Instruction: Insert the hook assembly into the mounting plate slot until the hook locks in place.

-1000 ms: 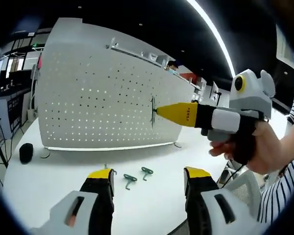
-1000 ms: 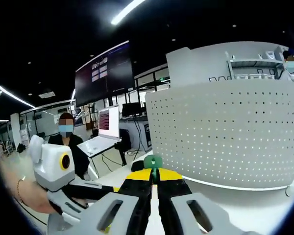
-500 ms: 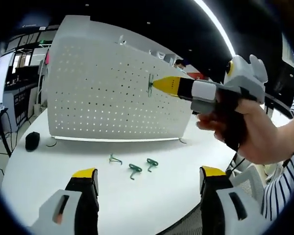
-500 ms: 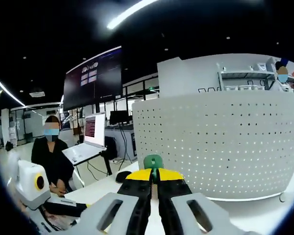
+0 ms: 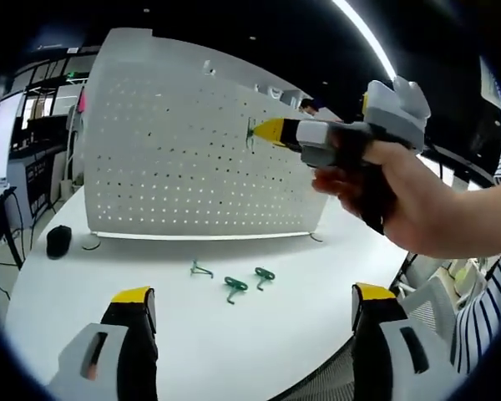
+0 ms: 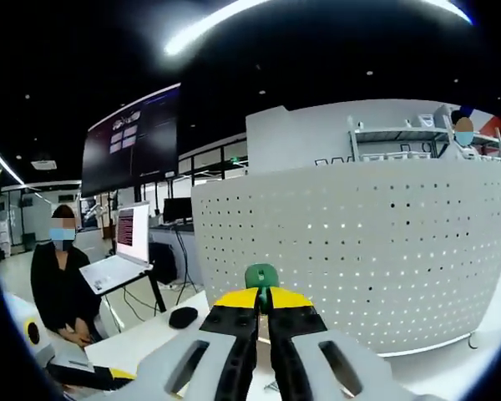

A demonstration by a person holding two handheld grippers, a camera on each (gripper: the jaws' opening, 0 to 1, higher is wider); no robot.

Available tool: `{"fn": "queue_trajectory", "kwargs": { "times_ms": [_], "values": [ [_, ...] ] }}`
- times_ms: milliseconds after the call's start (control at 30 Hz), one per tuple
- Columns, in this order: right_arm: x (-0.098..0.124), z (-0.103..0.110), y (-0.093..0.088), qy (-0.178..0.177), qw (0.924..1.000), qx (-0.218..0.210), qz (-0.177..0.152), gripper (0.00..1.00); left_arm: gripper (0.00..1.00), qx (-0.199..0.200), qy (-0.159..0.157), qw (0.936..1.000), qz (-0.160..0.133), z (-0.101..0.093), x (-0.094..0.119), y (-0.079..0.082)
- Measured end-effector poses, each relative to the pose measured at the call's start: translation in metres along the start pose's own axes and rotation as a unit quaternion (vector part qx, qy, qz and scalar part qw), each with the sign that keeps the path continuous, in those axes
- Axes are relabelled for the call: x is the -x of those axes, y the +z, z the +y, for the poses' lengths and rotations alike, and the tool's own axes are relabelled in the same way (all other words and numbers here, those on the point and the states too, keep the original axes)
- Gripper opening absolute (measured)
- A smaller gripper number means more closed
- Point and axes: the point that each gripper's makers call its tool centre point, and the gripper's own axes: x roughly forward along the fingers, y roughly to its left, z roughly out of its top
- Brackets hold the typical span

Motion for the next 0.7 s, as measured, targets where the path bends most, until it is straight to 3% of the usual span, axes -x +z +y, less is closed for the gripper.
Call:
{"fn": "queue_trajectory", "kwargs": {
  "times_ms": [700],
  "values": [
    [-0.043,-0.061,0.026,-0.093,0.9948,-0.009,-0.042,0.0,1.0,-0.005,0.011,0.9999,0.006,0.005,-0.001,-0.003]
  ]
}}
